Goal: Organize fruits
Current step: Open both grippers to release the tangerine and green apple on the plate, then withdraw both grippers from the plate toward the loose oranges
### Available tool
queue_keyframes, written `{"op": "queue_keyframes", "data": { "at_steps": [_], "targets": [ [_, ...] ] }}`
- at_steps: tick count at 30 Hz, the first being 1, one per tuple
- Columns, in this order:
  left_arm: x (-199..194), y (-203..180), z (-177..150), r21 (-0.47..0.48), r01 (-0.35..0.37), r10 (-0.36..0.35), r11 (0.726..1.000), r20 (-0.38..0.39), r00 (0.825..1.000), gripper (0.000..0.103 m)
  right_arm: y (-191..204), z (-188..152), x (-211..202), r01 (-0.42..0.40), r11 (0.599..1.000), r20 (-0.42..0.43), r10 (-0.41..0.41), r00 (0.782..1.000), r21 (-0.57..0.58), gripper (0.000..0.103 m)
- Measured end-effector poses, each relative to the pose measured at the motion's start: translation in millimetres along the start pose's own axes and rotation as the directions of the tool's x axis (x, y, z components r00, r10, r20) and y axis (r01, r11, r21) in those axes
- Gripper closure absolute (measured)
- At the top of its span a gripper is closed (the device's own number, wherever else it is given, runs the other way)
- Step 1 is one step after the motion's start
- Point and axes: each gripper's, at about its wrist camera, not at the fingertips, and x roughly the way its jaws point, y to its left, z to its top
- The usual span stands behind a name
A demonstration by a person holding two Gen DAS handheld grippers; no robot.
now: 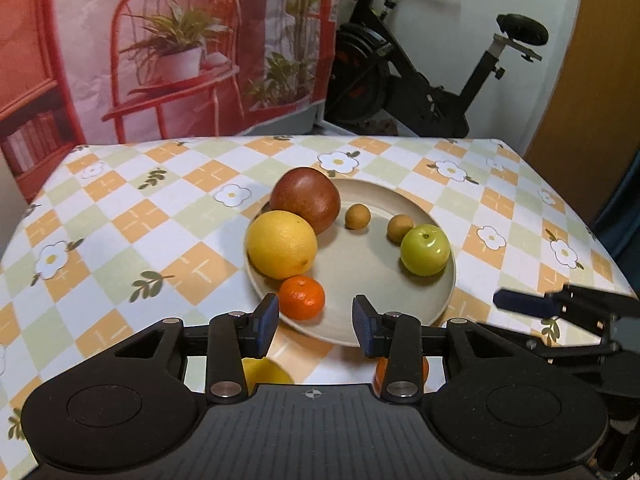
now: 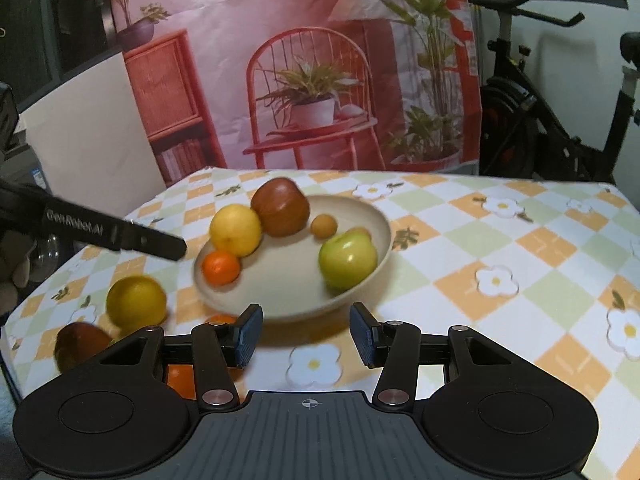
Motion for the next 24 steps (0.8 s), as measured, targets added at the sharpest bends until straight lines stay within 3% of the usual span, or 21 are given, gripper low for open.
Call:
{"op": "queue_keyframes", "data": {
  "at_steps": [11, 24],
  "targets": [
    [-28.5, 15.7, -17.0, -0.05, -0.025, 0.026, 0.998, 0.028, 0.999, 0.06, 20.4, -13.6, -9.8, -0.04, 0.999, -0.045, 0.038, 0.998, -0.037, 0.058],
    [-30.7, 11.3, -21.7, -0.04, -0.053, 0.054, 0.998, 0.013, 0.998, 0.06, 25.7, -23.6, -12.7, -0.074, 0.995, -0.074, 0.069, 0.995, -0.064, 0.059]
  ]
}}
